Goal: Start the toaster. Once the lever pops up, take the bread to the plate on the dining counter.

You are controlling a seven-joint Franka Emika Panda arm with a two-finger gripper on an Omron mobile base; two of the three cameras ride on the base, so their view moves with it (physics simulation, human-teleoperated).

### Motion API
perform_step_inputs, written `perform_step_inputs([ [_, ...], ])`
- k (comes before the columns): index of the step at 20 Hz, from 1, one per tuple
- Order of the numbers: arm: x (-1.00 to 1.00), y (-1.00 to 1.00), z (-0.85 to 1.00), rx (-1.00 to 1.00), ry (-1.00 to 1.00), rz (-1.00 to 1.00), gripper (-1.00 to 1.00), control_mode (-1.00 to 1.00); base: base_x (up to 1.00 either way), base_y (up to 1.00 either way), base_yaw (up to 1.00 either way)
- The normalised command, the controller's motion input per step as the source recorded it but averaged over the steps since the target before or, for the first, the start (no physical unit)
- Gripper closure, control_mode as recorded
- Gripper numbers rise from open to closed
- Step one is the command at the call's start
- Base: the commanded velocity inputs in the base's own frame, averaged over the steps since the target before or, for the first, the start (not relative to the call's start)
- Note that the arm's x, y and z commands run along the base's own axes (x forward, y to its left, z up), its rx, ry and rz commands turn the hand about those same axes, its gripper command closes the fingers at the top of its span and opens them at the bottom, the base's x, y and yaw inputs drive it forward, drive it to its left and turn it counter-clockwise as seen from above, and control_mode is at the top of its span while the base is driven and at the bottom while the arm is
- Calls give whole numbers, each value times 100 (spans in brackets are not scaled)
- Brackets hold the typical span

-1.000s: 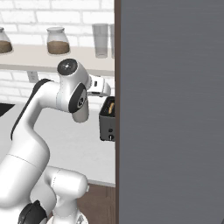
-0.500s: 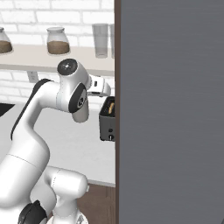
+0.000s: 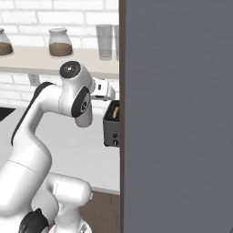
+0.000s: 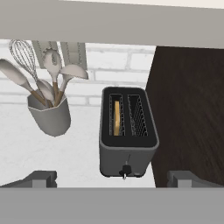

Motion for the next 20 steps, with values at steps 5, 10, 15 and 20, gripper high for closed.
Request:
perform_step_inputs([
  [5, 0, 0, 0, 0, 0, 0, -100, -100, 0, 0, 0],
  [10, 0, 0, 0, 0, 0, 0, -100, -100, 0, 0, 0],
  [15, 0, 0, 0, 0, 0, 0, -100, -100, 0, 0, 0],
  [20, 0, 0, 0, 0, 0, 0, -100, -100, 0, 0, 0],
])
